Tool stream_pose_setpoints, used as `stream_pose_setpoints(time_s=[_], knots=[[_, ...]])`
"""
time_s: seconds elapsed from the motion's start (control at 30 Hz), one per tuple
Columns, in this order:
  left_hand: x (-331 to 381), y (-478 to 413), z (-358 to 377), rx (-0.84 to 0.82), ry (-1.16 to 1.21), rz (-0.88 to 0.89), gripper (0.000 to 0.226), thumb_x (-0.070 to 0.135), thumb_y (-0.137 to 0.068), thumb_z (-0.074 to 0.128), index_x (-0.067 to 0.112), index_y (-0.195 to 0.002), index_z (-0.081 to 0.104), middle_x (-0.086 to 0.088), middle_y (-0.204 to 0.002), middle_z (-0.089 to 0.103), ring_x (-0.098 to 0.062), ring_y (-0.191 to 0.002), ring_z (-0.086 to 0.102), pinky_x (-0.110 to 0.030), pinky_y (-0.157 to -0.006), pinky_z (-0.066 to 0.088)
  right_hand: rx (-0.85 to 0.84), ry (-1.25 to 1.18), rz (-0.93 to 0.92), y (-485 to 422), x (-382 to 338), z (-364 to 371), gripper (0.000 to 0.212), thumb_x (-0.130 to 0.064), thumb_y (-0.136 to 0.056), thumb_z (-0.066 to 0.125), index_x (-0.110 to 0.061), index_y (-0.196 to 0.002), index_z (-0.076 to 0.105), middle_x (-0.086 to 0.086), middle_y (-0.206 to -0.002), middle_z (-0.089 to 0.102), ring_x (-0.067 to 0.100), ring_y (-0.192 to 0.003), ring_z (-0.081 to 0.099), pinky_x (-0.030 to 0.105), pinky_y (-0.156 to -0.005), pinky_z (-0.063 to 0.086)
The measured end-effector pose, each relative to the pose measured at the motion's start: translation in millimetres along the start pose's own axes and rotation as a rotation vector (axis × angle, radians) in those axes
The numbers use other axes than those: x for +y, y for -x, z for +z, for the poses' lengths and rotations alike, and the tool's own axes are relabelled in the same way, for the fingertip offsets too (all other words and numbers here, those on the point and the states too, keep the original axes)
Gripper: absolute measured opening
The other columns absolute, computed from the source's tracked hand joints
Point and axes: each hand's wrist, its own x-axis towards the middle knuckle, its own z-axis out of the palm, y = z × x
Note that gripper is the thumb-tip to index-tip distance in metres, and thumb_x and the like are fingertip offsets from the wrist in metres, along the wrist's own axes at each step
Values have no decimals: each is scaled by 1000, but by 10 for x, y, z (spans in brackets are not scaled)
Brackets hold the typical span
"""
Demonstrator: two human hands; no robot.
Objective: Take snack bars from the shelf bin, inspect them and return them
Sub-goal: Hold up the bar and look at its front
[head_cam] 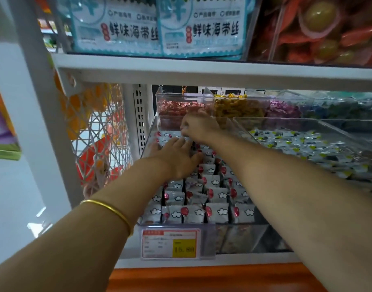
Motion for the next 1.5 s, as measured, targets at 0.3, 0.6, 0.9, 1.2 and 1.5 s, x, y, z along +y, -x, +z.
stream_pose_setpoints(time_s=[0.3, 0.6, 0.9, 1.2, 1.5], knots=[[82, 426, -137, 49, 109, 9, 53, 40, -99, 17, 2, -131, 37, -18, -141, 33, -32, -133, 27, -53, -109, 22, 119, -361, 109, 466, 35, -438, 23, -11, -96, 40, -13, -115, 53, 8, -112, 62, 20, -93, 59, 32, -74, 49], [337, 1235, -59, 61, 132, 34, 53, 34, -100, 14, 19, -151, 6, -1, -159, -3, -14, -145, -6, -47, -117, -2, 108, -537, 58, 1950, -102, -710, 14, -9, -89, 59, -17, -96, 68, -12, -86, 62, -4, -78, 56, 0, -65, 39], [456, 1539, 141, 83, -6, 60, 57, 41, -99, 7, 19, -150, -5, 2, -158, -11, -11, -144, -14, -46, -116, -7, 66, -8, -68, 2105, -211, -547, 18, -37, -85, 64, -25, -96, 72, -5, -97, 65, 20, -100, 43, 32, -77, 35], [422, 1557, 142, 218, 124, 72, 55, 41, -100, 15, 19, -150, 6, 2, -159, 1, -11, -145, -7, -41, -117, -5, 320, -502, 0, 2149, -115, -780, 8, -15, -87, 62, -14, -80, 66, -7, -77, 60, 1, -69, 54, 16, -63, 44], [649, 1569, -63, 430, 1031, 91, 32, 25, -98, 42, 13, -124, 56, 3, -90, 60, 2, -76, 56, -13, -63, 48, 514, -1426, 282, 2477, 51, -931, 13, -3, -90, 55, -5, -80, 62, 0, -66, 69, 13, -60, 66, 22, -56, 55]])
